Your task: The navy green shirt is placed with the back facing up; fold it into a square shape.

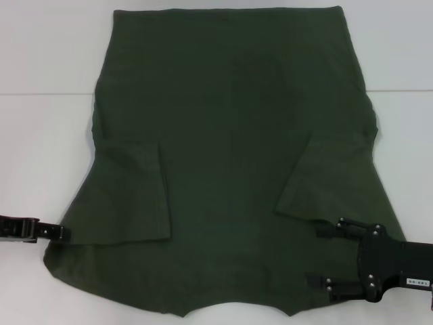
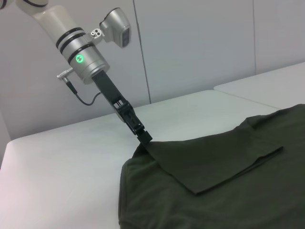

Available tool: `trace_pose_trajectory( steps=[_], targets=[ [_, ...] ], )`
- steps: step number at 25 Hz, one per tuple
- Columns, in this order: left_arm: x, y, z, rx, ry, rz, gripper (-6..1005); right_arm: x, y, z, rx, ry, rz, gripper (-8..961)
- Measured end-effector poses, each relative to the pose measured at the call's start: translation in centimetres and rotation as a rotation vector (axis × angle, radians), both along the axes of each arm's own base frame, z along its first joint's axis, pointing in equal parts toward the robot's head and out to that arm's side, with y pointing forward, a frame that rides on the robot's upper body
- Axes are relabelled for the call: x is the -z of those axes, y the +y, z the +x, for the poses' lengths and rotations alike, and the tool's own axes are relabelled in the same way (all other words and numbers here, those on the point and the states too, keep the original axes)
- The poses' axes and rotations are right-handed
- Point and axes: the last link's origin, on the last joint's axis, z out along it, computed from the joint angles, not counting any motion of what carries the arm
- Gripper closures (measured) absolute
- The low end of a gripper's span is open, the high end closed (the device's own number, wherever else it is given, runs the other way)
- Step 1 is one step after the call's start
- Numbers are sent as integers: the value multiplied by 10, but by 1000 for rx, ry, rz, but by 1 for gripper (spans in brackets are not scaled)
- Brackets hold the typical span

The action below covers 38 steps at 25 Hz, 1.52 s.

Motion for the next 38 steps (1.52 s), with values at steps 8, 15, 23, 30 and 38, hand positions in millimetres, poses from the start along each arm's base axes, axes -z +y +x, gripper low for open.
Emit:
trace_pose_trajectory(
  steps=[8, 15, 23, 30, 38],
  targets=[
    [9, 0, 3, 27, 22, -36, 223, 0, 0, 0, 2, 0, 0, 8],
    [14, 1, 5, 36, 28, -49, 122, 1, 0, 0, 4, 1, -1, 9],
    [13, 0, 12, 114, 93, -20, 165, 0, -1, 0, 5, 6, 0, 9],
    [19, 1, 13, 115, 113, -44, 402, -1, 0, 0, 13, 9, 0, 8],
    [21, 2, 11, 111, 137, -48, 674, -2, -1, -1, 6, 16, -6, 8]
  ],
)
